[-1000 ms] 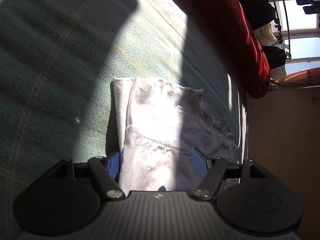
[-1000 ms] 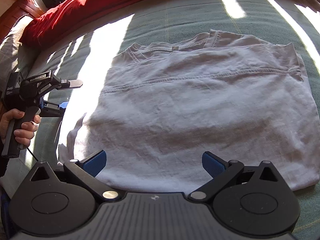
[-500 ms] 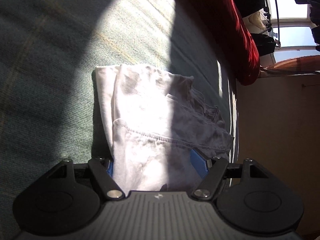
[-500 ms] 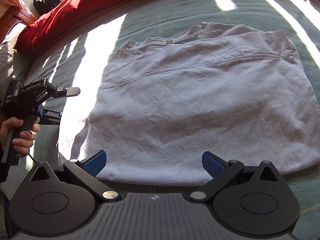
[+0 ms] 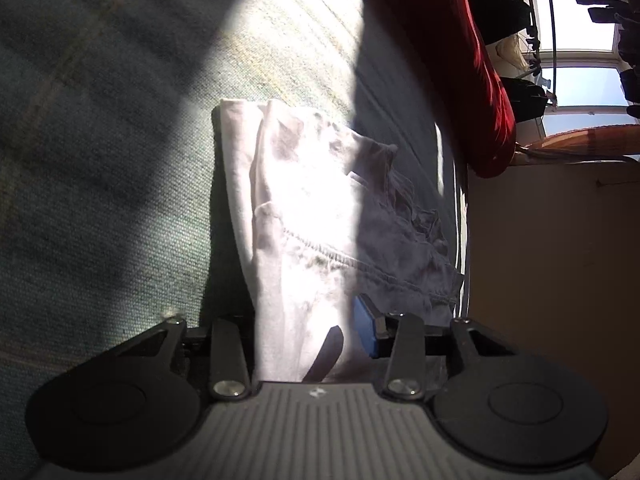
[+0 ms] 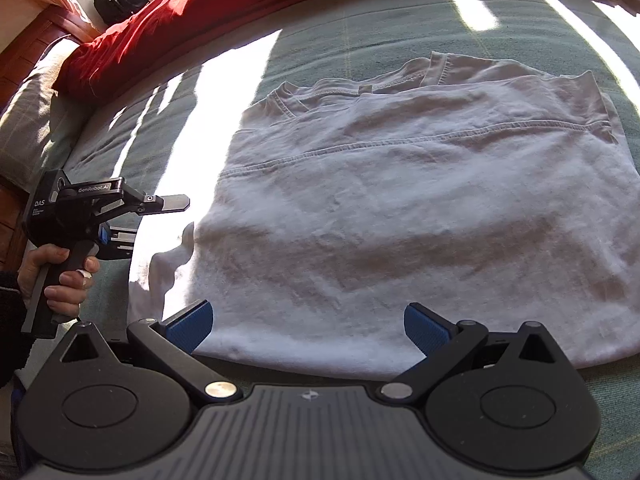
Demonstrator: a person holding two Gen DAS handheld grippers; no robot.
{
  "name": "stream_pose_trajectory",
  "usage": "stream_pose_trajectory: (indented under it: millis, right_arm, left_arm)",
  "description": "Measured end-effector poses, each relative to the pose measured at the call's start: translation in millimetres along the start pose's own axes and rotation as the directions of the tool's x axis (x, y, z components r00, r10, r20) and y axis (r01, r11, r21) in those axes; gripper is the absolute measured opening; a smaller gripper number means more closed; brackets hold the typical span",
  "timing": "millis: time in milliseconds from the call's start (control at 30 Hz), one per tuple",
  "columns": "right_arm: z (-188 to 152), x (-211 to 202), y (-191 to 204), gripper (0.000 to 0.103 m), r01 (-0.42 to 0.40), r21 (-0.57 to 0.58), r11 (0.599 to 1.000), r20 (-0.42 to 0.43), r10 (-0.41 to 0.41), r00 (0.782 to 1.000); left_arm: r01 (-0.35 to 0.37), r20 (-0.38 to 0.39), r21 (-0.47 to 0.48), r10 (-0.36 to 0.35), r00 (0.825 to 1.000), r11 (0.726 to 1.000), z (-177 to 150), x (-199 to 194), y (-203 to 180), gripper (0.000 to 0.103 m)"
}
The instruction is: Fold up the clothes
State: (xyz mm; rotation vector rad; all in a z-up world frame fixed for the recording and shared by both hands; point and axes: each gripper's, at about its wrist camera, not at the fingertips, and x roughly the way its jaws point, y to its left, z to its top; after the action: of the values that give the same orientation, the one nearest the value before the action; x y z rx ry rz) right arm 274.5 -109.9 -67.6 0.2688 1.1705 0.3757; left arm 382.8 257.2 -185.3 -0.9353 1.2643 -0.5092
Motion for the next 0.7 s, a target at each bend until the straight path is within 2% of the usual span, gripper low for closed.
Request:
stream_pose_trajectory:
  millis: [133, 200, 300, 367, 500, 700]
  right_arm:
    - [2, -1, -2, 0.103, -0.018, -0.011, 1.0, 0.007, 0.018, 1.0]
    - [4, -3, -5, 0.103, -0.016, -0.011, 1.0, 0.01, 0.016, 1.0]
    - [5, -4, -11, 0.103, -0.011, 0.002, 1.0, 0.016, 0.011, 1.0]
    - [5, -5, -14, 0.103, -0.011, 0.01, 1.0, 0.022, 0.011, 1.0]
    - [4, -4, -18, 0.103, -0.014, 0.016, 1.0, 0.029, 0.013, 0.999]
    - [5, -6, -17, 0.103, -0.049, 0.005, 0.999, 0.029, 0.048, 0.998]
  left_arm:
    - [-0.021, -0.031, 0.021, 0.022, 0.999, 1.0, -3, 0, -1, 0.035]
    - [-0.037, -0.042, 0.015, 0.038, 0.998, 0.999, -9, -1, 1, 0.026]
    - [-0.083, -0.048, 0.01, 0.083, 0.995, 0.997, -8, 0, 0, 0.019]
    - [-0.125, -0.05, 0.047, 0.127, 0.991, 0.991, -8, 0, -8, 0.018]
    - [-0.246, -0.029, 0.112, 0.25, 0.968, 0.963, -14, 3, -33, 0.016]
    - [-0.37, 0.025, 0.152, 0.371, 0.928, 0.916, -23, 6, -63, 0.008]
